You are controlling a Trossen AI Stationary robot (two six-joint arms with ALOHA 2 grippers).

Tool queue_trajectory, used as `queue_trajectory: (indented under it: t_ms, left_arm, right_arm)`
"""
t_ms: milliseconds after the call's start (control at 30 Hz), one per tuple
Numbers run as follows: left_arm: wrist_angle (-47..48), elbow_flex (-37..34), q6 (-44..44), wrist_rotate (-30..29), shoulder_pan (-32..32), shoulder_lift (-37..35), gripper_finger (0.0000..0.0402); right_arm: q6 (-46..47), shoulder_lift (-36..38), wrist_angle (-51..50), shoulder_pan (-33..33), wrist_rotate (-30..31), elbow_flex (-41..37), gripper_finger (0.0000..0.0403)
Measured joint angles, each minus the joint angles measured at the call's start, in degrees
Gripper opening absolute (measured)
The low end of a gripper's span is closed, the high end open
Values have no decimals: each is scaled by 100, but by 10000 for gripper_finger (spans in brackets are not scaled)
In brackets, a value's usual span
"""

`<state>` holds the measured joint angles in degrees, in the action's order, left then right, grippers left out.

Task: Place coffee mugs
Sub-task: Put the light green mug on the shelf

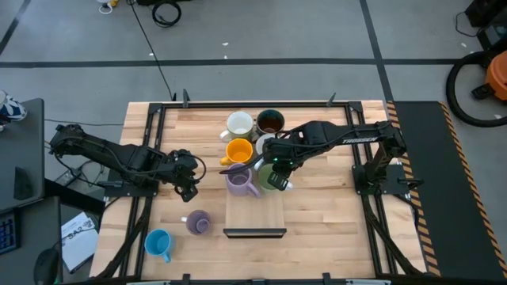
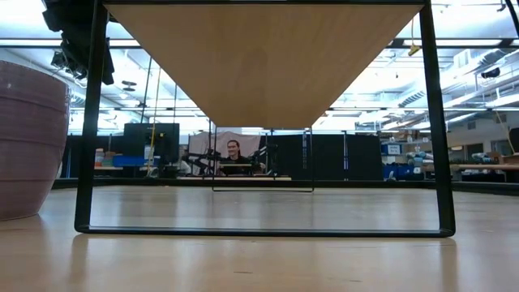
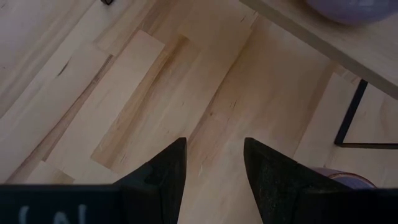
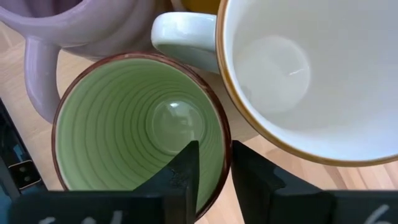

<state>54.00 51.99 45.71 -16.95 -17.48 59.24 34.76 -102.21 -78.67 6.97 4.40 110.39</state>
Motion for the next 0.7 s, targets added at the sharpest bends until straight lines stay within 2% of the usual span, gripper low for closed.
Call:
queue_trajectory:
  t_ms: [233,700]
  left_arm:
    - [0,0,0,0,0,0,167]
    - [-1,0,2,0,-1,1,167]
  right_arm:
    - [-1,0,2,1,-2,0,114]
    - [17,0,11,-5,-2,0,114]
